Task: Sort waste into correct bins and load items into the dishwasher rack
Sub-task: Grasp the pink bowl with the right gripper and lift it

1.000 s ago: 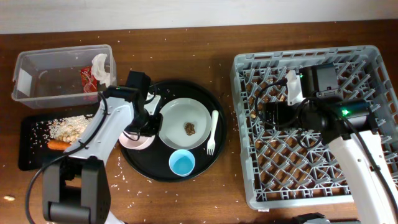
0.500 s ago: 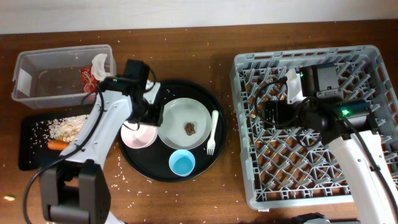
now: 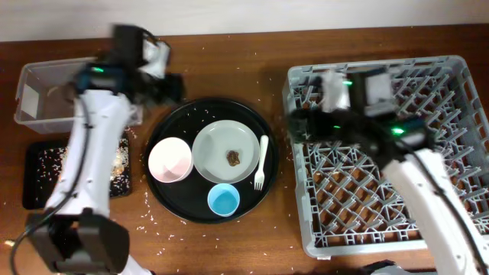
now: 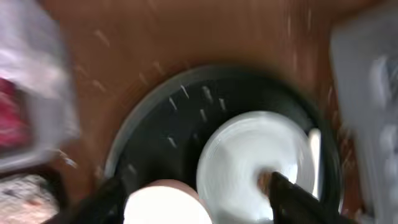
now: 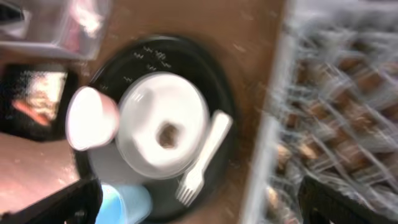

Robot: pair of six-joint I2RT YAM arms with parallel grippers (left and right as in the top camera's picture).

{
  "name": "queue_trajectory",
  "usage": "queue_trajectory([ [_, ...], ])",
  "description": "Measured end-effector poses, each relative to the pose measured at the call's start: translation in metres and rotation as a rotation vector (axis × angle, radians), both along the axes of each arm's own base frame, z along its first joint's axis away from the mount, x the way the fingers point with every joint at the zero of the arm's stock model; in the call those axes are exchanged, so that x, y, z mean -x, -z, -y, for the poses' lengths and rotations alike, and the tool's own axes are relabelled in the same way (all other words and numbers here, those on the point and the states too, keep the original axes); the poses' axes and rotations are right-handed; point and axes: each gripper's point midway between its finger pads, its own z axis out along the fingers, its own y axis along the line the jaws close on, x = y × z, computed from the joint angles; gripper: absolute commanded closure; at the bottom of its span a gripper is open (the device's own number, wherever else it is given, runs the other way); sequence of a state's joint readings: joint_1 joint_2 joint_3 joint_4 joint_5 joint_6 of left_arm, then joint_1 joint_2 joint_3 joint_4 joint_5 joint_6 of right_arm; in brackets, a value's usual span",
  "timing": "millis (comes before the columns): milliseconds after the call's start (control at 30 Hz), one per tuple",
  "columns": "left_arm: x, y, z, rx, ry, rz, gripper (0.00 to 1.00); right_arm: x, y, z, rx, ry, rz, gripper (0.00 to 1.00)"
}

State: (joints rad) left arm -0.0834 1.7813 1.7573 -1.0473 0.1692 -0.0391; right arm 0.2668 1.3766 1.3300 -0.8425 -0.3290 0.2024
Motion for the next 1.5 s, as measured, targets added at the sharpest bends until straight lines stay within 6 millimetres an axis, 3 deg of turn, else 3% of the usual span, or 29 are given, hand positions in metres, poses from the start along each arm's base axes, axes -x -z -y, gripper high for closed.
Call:
queue_trajectory([
  [33, -0.014, -0.026, -0.022, 0.016, -0.061, 0.071, 0.13, -0.003, 0.004, -0.027, -0.026, -0.044, 0.004, 0.05],
  [100, -0.021, -0.045, -0.047, 0.031, -0.124, 0.12, 0.08, -0.01, 0.01, -0.064, -0.058, -0.09, 0.018, 0.11],
  [167, -0.022, -0.051, -0.07, 0.044, -0.176, 0.131, 0.05, -0.014, 0.03, -0.111, -0.07, -0.134, 0.012, 0.16],
  [200, -0.022, -0.051, -0.082, 0.052, -0.205, 0.129, 0.05, -0.017, 0.05, -0.145, -0.087, -0.151, 0.0, 0.19],
  [300, -0.018, -0.051, -0.121, 0.053, -0.288, 0.132, 0.04, -0.021, 0.081, -0.195, -0.128, -0.164, -0.003, 0.21],
  [367, -0.015, -0.051, -0.147, 0.05, -0.346, 0.135, 0.04, -0.014, 0.108, -0.213, -0.104, -0.152, -0.037, 0.22],
  [467, -0.013, -0.051, -0.154, 0.049, -0.361, 0.135, 0.04, -0.011, 0.126, -0.234, -0.047, -0.145, -0.031, 0.27],
  [500, -0.013, -0.051, -0.154, 0.049, -0.361, 0.135, 0.04, -0.01, 0.129, -0.239, -0.021, -0.143, -0.027, 0.34],
  [567, -0.013, -0.051, -0.153, 0.049, -0.359, 0.135, 0.04, -0.009, 0.137, -0.245, 0.045, -0.141, -0.022, 0.38],
  [700, -0.013, -0.051, -0.153, 0.049, -0.359, 0.135, 0.04, -0.01, 0.167, -0.241, 0.133, -0.125, -0.044, 0.53],
  [900, -0.013, -0.051, -0.153, 0.049, -0.359, 0.135, 0.04, -0.011, 0.173, -0.246, 0.118, -0.133, -0.047, 0.59],
  [1000, -0.013, -0.051, -0.153, 0.049, -0.359, 0.135, 0.04, -0.009, 0.191, -0.249, 0.125, -0.149, -0.075, 0.73],
  [1100, -0.014, -0.049, -0.153, 0.049, -0.359, 0.129, 0.04, -0.008, 0.193, -0.252, 0.112, -0.156, -0.083, 0.88],
  [1233, -0.017, -0.034, -0.154, 0.053, -0.361, 0.091, 0.04, -0.008, 0.192, -0.254, 0.101, -0.162, -0.083, 0.88],
  [1367, -0.017, -0.033, -0.154, 0.053, -0.361, 0.089, 0.03, -0.008, 0.192, -0.26, 0.078, -0.176, -0.081, 0.88],
  [1500, -0.017, -0.034, -0.154, 0.053, -0.361, 0.09, 0.03, -0.006, 0.199, -0.261, 0.078, -0.183, -0.098, 0.96],
])
